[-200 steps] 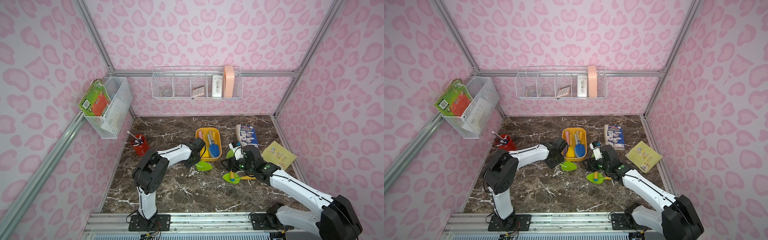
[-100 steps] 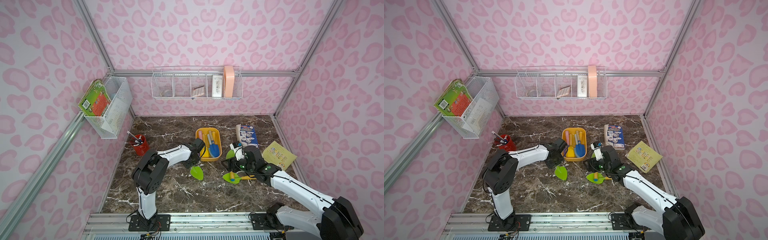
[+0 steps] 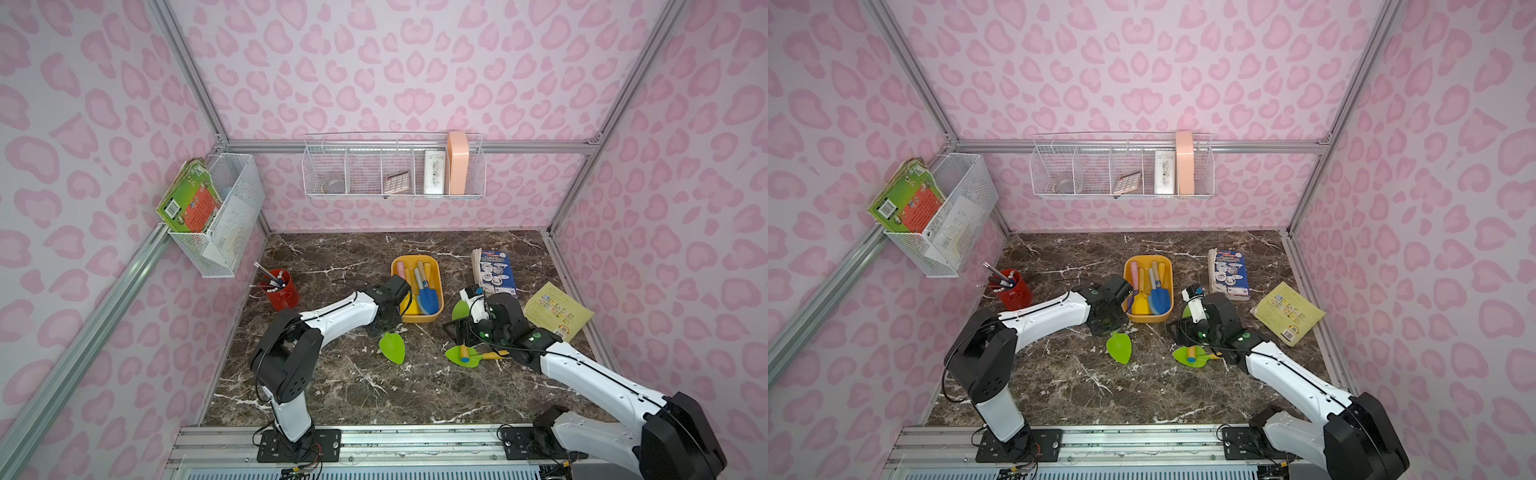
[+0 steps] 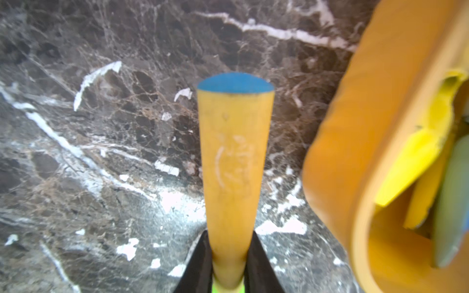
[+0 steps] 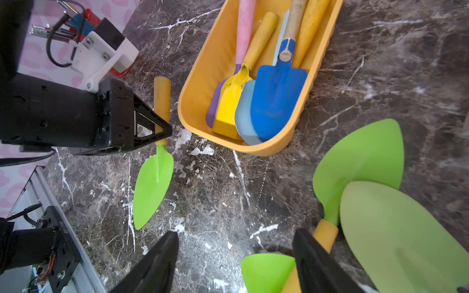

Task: Put the shovel into the storage box
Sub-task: Pick up the shovel from the center of the board, then place the shovel in the storage box.

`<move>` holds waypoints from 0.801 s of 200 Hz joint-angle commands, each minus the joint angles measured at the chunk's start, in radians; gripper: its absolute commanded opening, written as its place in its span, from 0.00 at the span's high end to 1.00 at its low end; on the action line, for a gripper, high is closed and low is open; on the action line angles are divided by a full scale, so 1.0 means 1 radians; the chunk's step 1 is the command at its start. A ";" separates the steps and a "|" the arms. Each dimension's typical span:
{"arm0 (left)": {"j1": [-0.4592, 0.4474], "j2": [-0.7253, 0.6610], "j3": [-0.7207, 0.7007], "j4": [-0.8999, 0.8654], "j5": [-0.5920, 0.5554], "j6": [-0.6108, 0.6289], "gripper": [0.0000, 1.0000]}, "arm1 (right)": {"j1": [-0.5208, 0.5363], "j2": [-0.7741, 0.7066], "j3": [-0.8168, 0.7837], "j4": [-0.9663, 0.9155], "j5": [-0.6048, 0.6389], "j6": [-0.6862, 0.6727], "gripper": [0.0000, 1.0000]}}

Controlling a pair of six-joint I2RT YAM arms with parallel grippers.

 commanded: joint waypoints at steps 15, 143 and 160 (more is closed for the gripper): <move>-0.004 -0.024 0.041 -0.043 0.059 0.130 0.92 | 0.001 -0.010 0.003 0.037 0.000 0.004 0.26; -0.013 0.046 0.346 -0.156 0.208 0.392 0.92 | 0.000 0.036 0.065 0.014 -0.038 -0.026 0.26; -0.013 0.080 0.403 -0.186 0.216 0.417 0.92 | -0.001 0.026 0.065 0.019 -0.032 -0.027 0.26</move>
